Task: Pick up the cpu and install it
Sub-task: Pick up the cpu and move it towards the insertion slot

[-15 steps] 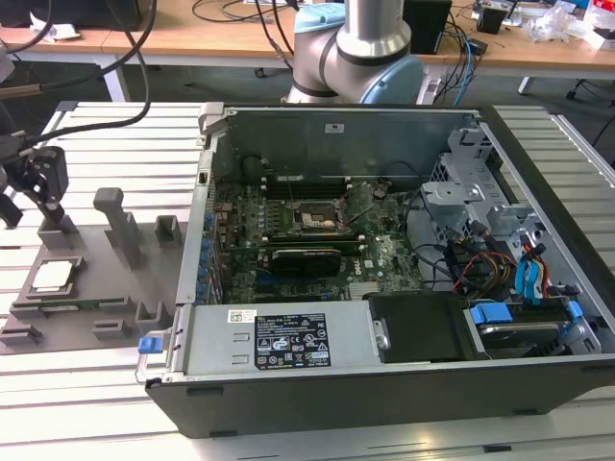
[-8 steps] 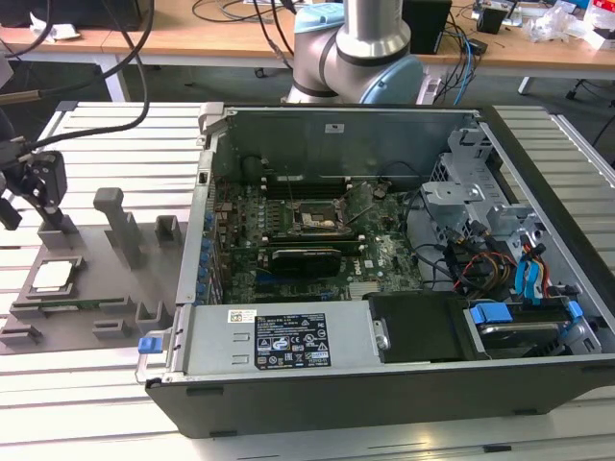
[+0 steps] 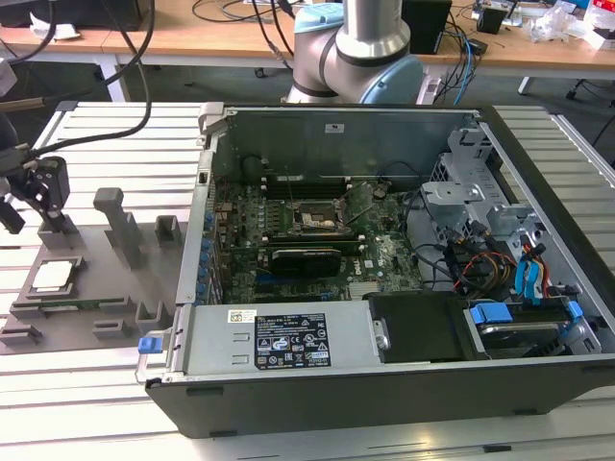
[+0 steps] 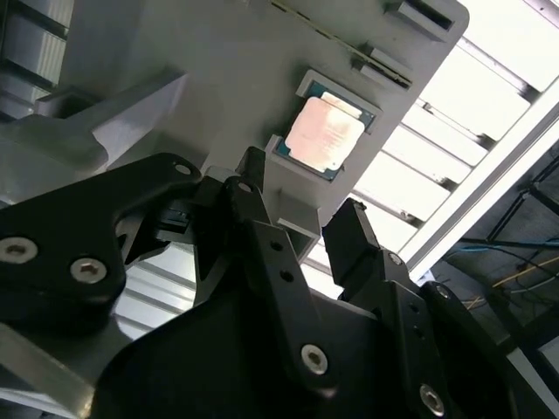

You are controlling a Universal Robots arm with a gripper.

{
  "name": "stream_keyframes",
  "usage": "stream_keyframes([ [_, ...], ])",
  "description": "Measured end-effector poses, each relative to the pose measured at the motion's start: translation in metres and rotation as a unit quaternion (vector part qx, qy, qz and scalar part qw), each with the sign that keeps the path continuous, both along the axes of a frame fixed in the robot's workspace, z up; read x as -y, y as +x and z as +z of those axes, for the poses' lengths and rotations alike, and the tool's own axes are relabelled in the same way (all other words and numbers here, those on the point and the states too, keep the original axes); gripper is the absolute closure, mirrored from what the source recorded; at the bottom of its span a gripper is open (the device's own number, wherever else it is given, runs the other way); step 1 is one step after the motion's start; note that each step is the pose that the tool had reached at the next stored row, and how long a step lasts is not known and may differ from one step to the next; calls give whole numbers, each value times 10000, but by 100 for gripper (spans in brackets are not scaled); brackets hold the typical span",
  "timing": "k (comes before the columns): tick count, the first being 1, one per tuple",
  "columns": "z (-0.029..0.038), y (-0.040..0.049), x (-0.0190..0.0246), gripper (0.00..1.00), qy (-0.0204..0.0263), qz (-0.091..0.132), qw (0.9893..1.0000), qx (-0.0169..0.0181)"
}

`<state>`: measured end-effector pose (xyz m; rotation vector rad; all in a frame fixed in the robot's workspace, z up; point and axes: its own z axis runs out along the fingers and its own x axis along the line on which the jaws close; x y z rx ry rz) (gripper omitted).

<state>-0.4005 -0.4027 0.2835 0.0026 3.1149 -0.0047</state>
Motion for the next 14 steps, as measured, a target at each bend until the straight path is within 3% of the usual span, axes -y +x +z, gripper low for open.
stream_keyframes([
  [14, -103, 0, 0, 45, 0, 0, 10000, 0],
])
